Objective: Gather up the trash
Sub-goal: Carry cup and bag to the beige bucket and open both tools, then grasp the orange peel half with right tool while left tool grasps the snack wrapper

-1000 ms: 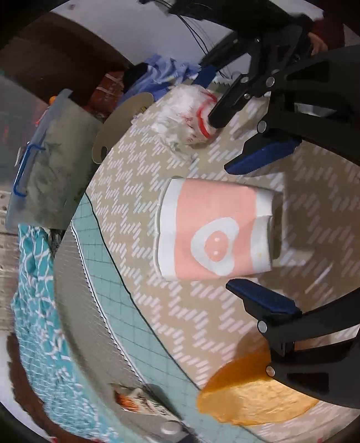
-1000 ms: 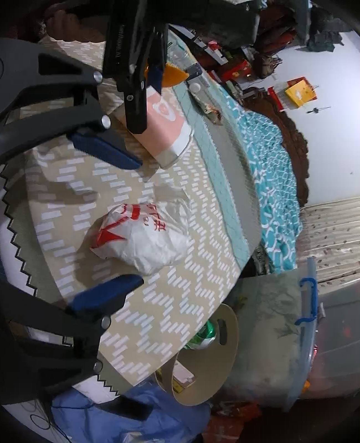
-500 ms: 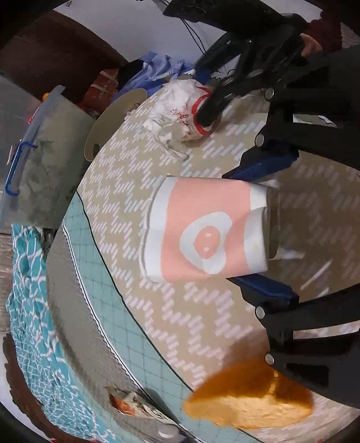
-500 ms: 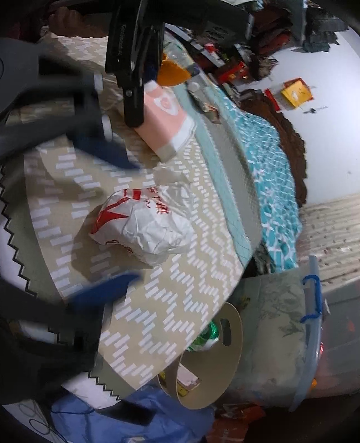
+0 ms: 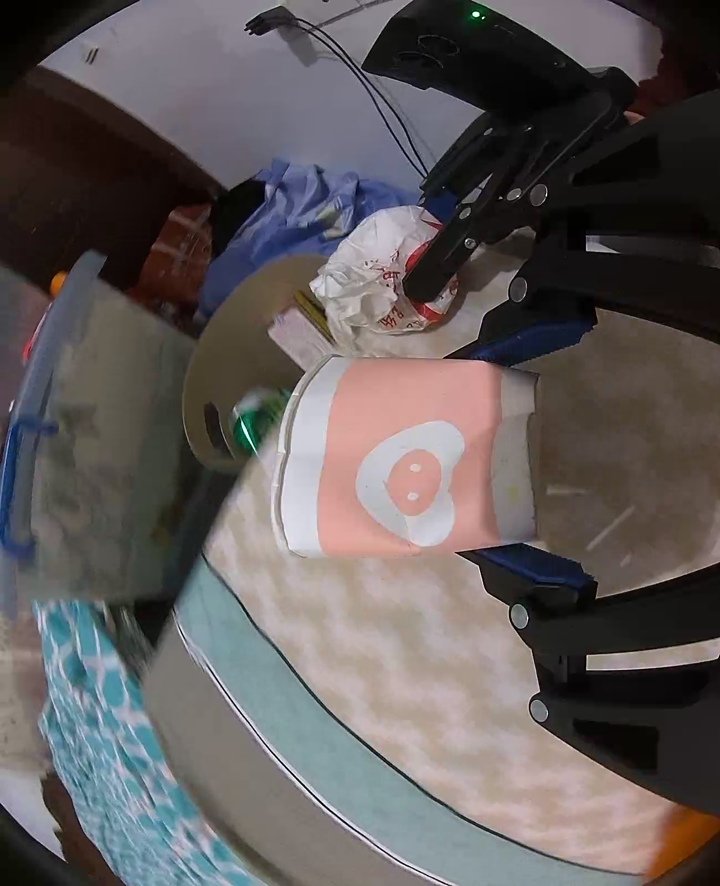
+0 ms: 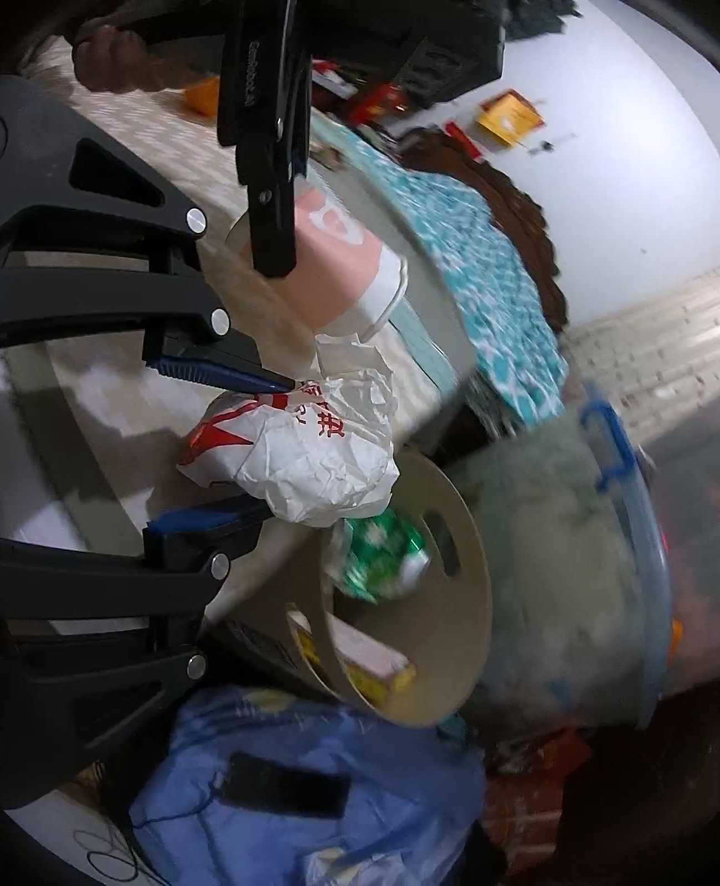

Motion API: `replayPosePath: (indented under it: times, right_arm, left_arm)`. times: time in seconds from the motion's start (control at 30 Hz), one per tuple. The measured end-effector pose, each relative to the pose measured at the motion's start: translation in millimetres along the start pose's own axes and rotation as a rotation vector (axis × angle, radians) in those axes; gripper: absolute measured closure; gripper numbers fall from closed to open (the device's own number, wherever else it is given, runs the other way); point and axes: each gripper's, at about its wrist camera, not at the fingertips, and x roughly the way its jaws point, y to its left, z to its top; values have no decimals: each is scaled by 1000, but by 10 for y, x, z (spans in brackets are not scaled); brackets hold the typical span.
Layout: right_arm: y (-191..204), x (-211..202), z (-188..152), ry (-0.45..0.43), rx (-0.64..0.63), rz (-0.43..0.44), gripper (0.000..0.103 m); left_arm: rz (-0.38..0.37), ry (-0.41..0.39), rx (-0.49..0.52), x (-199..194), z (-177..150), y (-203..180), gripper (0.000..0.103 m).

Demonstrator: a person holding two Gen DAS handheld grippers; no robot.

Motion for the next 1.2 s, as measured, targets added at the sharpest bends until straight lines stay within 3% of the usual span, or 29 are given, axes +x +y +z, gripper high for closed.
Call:
replayPosePath:
  times: [0.13, 0.23, 0.27, 0.3, 0.43, 0.67, 0.8, 0.97, 1.13, 1.2]
  right_arm:
    - [-313, 111, 264, -4, 68, -24, 64]
    - [-495, 193, 426, -9, 116, -46, 52]
    - [-558, 184, 472, -26, 140, -58, 41]
    - [-596, 147, 499, -46, 158, -65, 38]
    - [-665, -61, 513, -122, 183, -90, 36]
    - [-525, -171, 388, -111, 208, -34, 36]
    - [-178, -111, 311, -63, 173, 45, 36]
    - [387, -14, 165, 10, 87, 142, 36]
    - [1017, 121, -17, 112, -10, 276, 38]
    - [1322, 162, -117, 148, -81, 324, 41]
  left_arm:
    - [-29, 6, 54, 260, 417, -264, 47]
    - [-21, -20, 65, 425, 711, -413, 41]
    - [-16, -24, 64, 477, 802, -447, 30]
    - [0, -29, 61, 504, 859, -461, 21]
    - [-21, -56, 17, 393, 884, -410, 21]
    - [13, -93, 28, -75, 391, -286, 21]
    - [77, -120, 92, -439, -71, -250, 21]
    - [120, -162, 91, -964, -672, 9, 21]
    - [172, -238, -61, -1627, -1271, 590, 21]
    - [202, -288, -198, -1918, -1514, 973, 28]
